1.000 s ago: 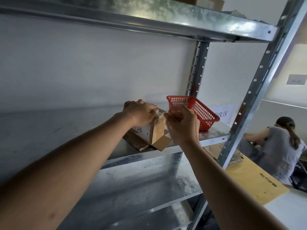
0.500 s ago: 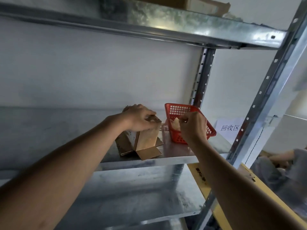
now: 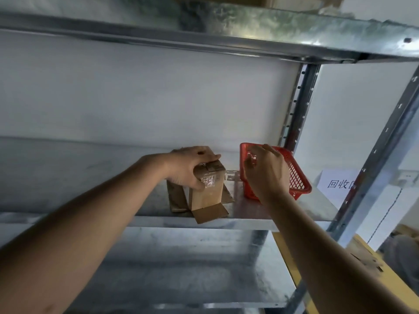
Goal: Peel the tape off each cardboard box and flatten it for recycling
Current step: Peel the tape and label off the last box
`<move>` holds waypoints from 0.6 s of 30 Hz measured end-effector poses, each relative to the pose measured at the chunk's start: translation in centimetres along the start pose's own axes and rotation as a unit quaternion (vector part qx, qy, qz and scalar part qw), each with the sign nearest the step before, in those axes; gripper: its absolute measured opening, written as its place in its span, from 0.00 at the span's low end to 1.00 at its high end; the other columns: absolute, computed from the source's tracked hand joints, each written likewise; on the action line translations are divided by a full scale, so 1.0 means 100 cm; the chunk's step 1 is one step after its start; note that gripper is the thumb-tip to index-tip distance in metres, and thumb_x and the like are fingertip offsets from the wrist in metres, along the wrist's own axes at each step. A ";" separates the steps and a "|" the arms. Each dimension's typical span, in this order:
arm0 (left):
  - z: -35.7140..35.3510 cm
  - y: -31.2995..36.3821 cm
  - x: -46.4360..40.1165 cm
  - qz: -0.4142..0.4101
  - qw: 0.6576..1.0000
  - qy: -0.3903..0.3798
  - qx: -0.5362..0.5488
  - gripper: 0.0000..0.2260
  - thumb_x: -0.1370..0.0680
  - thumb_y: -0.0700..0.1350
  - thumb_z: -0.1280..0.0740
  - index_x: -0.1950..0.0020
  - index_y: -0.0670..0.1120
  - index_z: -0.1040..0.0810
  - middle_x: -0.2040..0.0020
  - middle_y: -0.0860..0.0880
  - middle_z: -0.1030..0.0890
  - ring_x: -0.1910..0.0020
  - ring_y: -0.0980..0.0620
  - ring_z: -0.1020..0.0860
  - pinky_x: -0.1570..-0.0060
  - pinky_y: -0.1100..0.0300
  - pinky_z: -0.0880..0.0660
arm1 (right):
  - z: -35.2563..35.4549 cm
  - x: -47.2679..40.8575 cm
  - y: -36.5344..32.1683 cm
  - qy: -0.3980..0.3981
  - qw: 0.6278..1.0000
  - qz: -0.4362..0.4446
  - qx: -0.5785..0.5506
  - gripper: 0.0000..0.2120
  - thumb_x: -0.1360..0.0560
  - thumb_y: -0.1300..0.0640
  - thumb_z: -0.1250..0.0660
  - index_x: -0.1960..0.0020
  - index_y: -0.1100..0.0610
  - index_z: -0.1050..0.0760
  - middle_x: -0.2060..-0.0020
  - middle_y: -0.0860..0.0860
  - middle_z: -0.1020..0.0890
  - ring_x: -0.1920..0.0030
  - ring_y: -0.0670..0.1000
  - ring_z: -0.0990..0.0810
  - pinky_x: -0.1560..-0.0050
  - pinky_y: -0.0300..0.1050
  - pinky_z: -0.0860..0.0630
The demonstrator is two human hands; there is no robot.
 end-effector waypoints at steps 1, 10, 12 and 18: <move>0.001 0.000 0.003 0.013 1.000 -0.011 -0.019 0.50 0.37 0.72 0.32 0.20 0.72 0.54 0.18 0.63 0.50 0.18 0.48 0.48 0.22 0.46 0.44 | 0.000 0.000 -0.006 -0.005 0.999 0.026 -0.043 0.12 0.20 0.58 0.29 0.38 0.54 0.17 0.43 0.53 0.15 0.51 0.51 0.16 0.56 0.38 0.25; -0.005 -0.005 0.034 0.117 0.985 0.055 -0.114 0.59 0.41 0.85 0.37 0.17 0.63 0.57 0.21 0.46 0.42 0.23 0.40 0.43 0.26 0.44 0.45 | -0.037 0.030 -0.050 -0.162 0.926 -0.065 -0.334 0.14 0.34 0.51 0.17 0.51 0.48 0.16 0.59 0.41 0.13 0.57 0.39 0.14 0.51 0.46 0.15; -0.006 -0.009 0.042 0.117 0.985 0.062 -0.114 0.63 0.42 0.87 0.40 0.15 0.57 0.54 0.21 0.47 0.41 0.23 0.41 0.42 0.25 0.45 0.44 | -0.043 0.035 -0.052 -0.156 0.914 -0.086 -0.363 0.13 0.33 0.54 0.17 0.51 0.47 0.15 0.58 0.41 0.13 0.56 0.39 0.14 0.50 0.47 0.15; 0.001 -0.021 0.054 0.117 0.986 0.080 -0.093 0.61 0.45 0.87 0.40 0.20 0.52 0.38 0.24 0.52 0.33 0.27 0.46 0.36 0.27 0.47 0.38 | -0.048 0.042 -0.066 -0.135 0.918 -0.071 -0.365 0.19 0.30 0.44 0.20 0.43 0.50 0.17 0.44 0.46 0.20 0.49 0.44 0.16 0.52 0.36 0.19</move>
Point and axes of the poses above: each hand's wrist, its own x-axis away from the middle knuckle, its own z-axis out of the back of the hand, y = z × x, the point moved 2 cm from there along -x, towards the middle knuckle
